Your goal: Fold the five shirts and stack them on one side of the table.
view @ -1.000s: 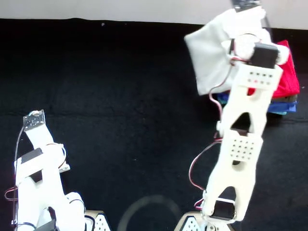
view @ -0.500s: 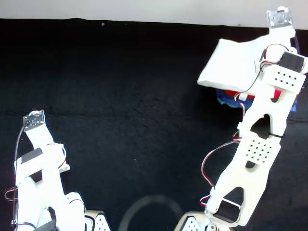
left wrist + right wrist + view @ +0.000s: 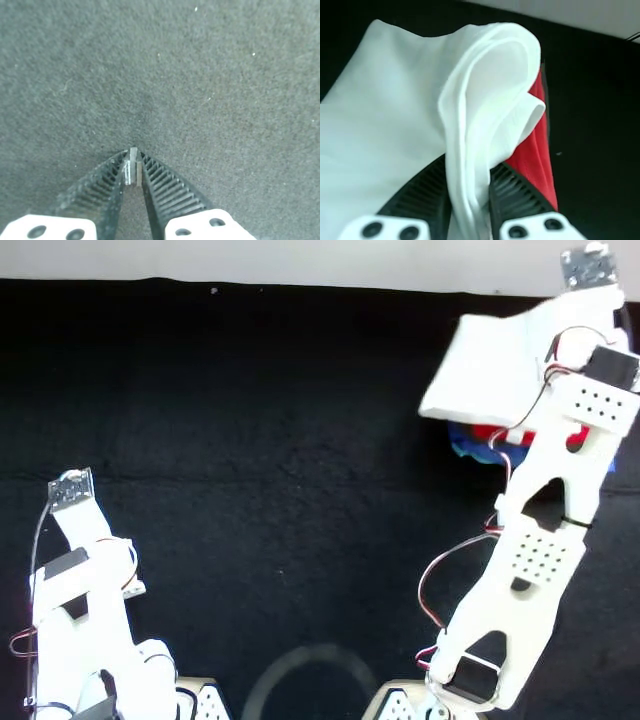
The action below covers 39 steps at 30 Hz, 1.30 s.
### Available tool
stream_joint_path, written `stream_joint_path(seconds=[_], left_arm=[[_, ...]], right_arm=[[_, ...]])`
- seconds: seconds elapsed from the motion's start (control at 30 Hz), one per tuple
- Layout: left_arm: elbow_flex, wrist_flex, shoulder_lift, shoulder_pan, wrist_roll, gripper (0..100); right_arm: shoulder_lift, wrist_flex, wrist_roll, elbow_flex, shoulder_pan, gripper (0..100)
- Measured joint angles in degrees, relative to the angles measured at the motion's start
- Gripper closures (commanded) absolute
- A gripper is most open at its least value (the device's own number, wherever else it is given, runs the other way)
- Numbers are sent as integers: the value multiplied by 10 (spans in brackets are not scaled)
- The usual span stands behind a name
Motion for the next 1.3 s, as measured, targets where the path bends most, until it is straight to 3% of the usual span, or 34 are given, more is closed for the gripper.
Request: stream_joint_path(seconds=[0.37,0.57,1.0,1.3], left_arm=[[0,0,0,0,0,990],[0,0,0,0,0,990],[0,0,0,0,0,990],[0,0,0,0,0,990]], right_arm=[[-142,39,4,-1,-76,993],[-193,40,24,-1,-76,993],[-166,39,52,80,-29,993],[-54,-51,76,113,-4,993]])
